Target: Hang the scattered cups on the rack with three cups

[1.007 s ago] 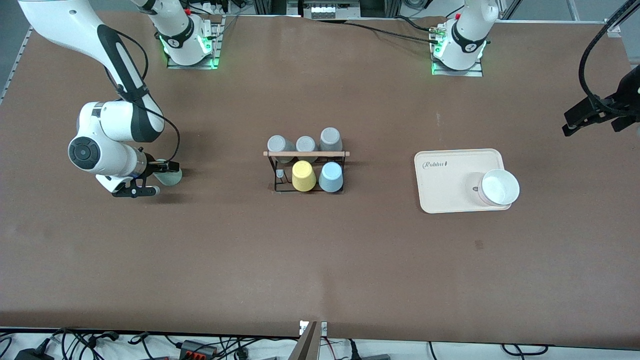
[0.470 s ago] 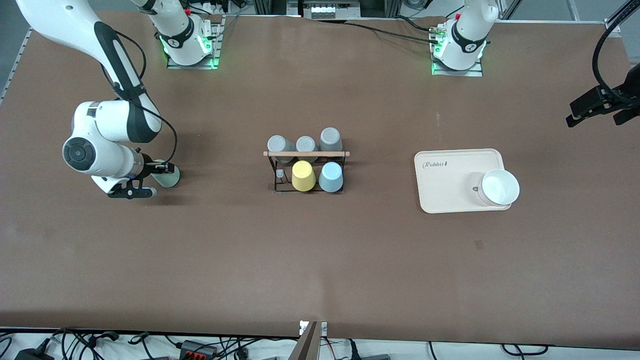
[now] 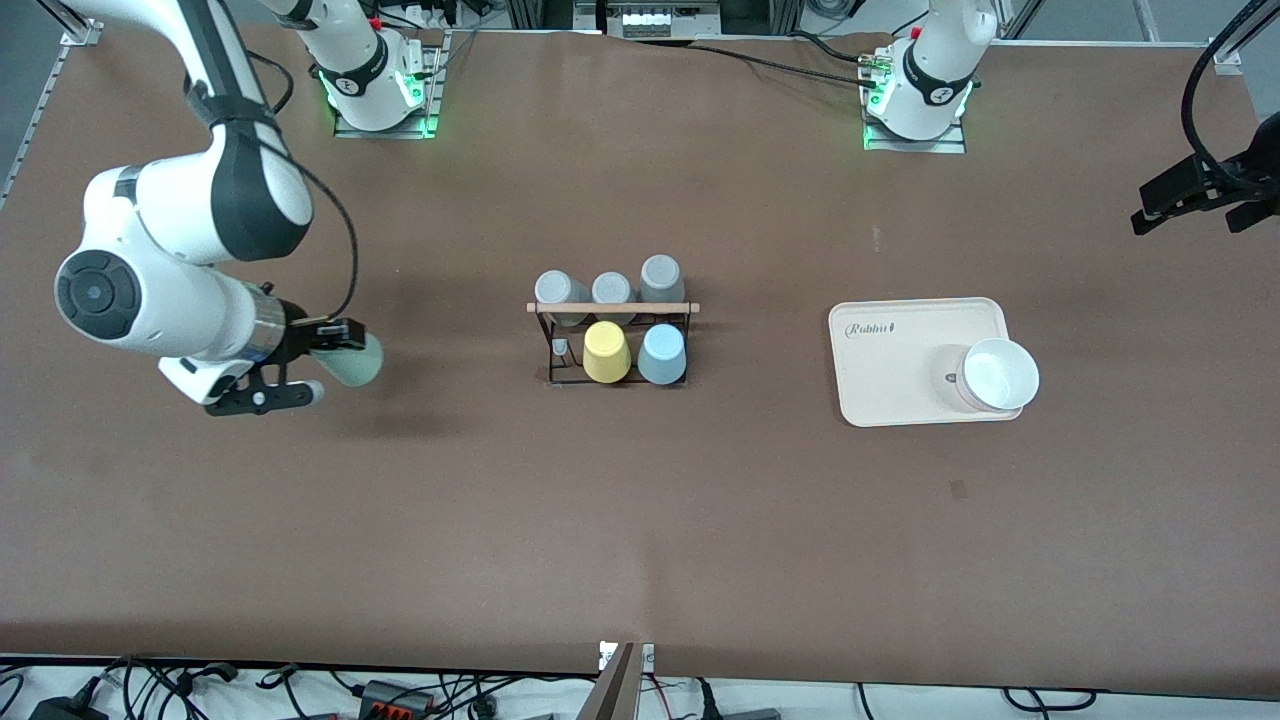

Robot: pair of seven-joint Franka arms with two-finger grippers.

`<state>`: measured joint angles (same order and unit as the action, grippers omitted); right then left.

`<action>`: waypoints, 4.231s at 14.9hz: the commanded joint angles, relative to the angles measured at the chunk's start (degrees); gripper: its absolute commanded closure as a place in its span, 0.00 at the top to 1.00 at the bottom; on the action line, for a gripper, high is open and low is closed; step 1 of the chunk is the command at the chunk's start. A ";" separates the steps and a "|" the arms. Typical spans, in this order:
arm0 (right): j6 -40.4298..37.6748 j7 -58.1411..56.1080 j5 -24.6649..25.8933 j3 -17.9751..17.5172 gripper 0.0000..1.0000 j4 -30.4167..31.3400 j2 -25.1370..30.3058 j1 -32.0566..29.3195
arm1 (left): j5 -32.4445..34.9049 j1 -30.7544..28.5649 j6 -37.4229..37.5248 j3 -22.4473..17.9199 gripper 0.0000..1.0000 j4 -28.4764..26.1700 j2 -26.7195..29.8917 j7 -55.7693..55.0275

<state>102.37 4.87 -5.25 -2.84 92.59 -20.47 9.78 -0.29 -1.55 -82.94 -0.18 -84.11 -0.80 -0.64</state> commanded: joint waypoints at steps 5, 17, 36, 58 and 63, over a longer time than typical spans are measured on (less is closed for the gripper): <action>-0.51 26.03 -1.17 0.20 0.24 -11.71 -6.50 14.02 | -0.85 -0.21 1.20 -0.26 1.00 2.81 -0.69 1.69; 0.64 39.77 -1.17 0.20 0.24 -17.80 -13.80 20.98 | -0.77 -0.21 1.03 -0.08 1.00 2.63 -1.13 1.52; 2.57 40.05 -3.81 0.20 0.42 -17.80 -19.96 21.16 | -0.15 -0.21 1.11 0.18 1.00 2.19 -1.04 1.52; -6.65 16.77 2.52 5.99 1.00 -23.95 -5.82 3.50 | -0.15 -0.30 1.11 0.18 1.00 2.10 -1.04 1.61; -7.10 0.53 2.52 6.00 1.00 -22.11 0.24 -6.77 | -0.15 -0.30 1.11 0.18 1.00 2.10 -1.04 1.52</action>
<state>95.60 12.23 -2.99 4.55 68.17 -22.83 7.37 -0.29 -1.52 -82.62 -0.16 -82.94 -1.45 -0.35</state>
